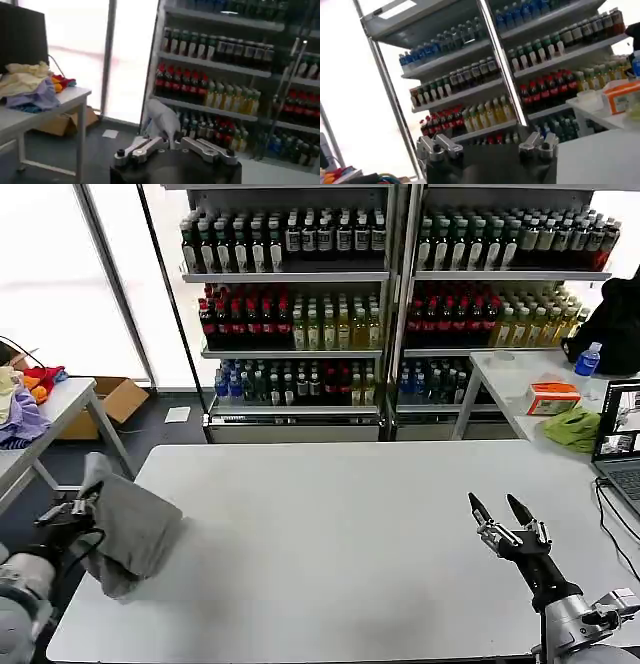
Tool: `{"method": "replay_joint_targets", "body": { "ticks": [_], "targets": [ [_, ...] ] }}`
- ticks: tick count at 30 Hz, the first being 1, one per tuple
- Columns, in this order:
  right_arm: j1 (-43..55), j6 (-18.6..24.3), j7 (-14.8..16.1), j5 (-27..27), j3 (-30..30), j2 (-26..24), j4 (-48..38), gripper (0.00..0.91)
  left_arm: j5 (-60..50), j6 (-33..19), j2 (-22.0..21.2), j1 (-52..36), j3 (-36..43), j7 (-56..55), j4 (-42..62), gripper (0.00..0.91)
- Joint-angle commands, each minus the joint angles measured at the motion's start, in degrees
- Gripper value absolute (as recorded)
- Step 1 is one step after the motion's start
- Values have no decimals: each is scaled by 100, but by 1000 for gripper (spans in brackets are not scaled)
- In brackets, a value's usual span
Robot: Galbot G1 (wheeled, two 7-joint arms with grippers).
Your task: Fold and organize the clothes.
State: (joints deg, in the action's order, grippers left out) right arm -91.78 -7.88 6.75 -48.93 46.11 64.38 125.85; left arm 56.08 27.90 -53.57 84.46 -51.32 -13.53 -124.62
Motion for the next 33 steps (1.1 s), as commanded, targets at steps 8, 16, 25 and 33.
{"method": "replay_joint_targets", "body": {
  "ticks": [8, 16, 25, 33],
  "targets": [
    [-185, -119, -30, 550, -147, 205, 187, 907, -379, 486, -1407, -1857, 4893, -1718, -202, 10],
    [-201, -710, -305, 670, -751, -16, 38, 907, 349, 160, -2341, -2088, 5339, -1602, 860, 907],
    [291, -1378, -707, 63, -1430, -157, -227, 907, 1189, -471, -2537, -2312, 4635, -1083, 801, 907],
    [968, -1303, -812, -17, -2645, -357, -577, 907, -988, -690, -1478, -1715, 2870, 191, 462, 907]
  ]
}}
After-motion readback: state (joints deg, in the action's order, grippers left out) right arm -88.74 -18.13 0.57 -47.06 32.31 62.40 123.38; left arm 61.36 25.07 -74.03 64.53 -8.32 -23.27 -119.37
